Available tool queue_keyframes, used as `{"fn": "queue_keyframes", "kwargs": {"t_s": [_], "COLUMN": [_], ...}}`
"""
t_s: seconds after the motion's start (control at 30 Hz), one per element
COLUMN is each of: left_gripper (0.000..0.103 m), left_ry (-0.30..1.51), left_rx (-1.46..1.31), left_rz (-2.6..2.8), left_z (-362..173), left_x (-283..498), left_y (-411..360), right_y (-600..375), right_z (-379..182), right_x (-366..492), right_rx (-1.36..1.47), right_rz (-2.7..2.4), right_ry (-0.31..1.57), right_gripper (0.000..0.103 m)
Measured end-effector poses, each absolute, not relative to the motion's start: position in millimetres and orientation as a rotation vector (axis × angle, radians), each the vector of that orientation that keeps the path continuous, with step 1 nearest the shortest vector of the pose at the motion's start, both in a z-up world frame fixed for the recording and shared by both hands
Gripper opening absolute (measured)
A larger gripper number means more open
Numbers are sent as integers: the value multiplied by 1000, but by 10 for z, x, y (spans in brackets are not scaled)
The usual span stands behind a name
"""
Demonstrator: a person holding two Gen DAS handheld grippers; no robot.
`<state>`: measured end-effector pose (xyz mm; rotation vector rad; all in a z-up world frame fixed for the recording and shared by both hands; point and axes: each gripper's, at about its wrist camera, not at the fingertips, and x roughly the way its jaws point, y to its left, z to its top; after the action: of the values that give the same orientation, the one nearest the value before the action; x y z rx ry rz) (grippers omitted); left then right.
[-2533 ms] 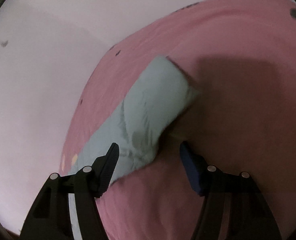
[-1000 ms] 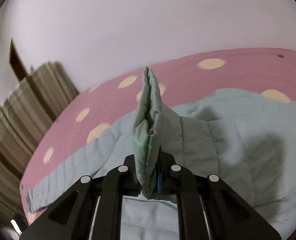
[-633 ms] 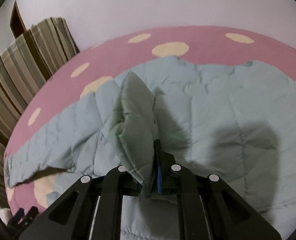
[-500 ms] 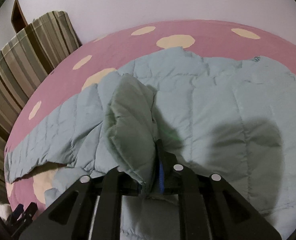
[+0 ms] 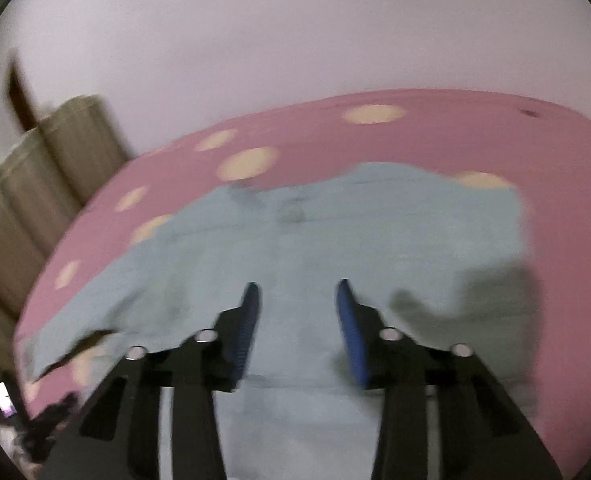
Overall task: Fold large clothes
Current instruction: 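Release the sleeve and lift the right gripper away from the jacket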
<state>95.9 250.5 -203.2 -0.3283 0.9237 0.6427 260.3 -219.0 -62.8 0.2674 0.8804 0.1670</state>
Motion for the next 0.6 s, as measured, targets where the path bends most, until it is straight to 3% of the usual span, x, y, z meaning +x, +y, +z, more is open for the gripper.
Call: {"fn": "queue_keyframes", "kwargs": {"t_s": [0.17, 0.33, 0.6], "left_gripper": [101, 101, 101], "left_ry": [930, 936, 939], "left_rx": [-318, -309, -305], "left_rz": [647, 652, 654], "left_z": [-2036, -2038, -2034], "left_x": [964, 973, 987], "left_y": [2500, 2494, 2486], "right_y": [-2977, -3072, -3236], "right_z": [-1070, -1500, -1038], "right_x": [2647, 2677, 2738], "right_rx": [338, 336, 381], "right_rz": [-18, -30, -23], "right_ry": [958, 1025, 917], "right_gripper": [31, 29, 29]}}
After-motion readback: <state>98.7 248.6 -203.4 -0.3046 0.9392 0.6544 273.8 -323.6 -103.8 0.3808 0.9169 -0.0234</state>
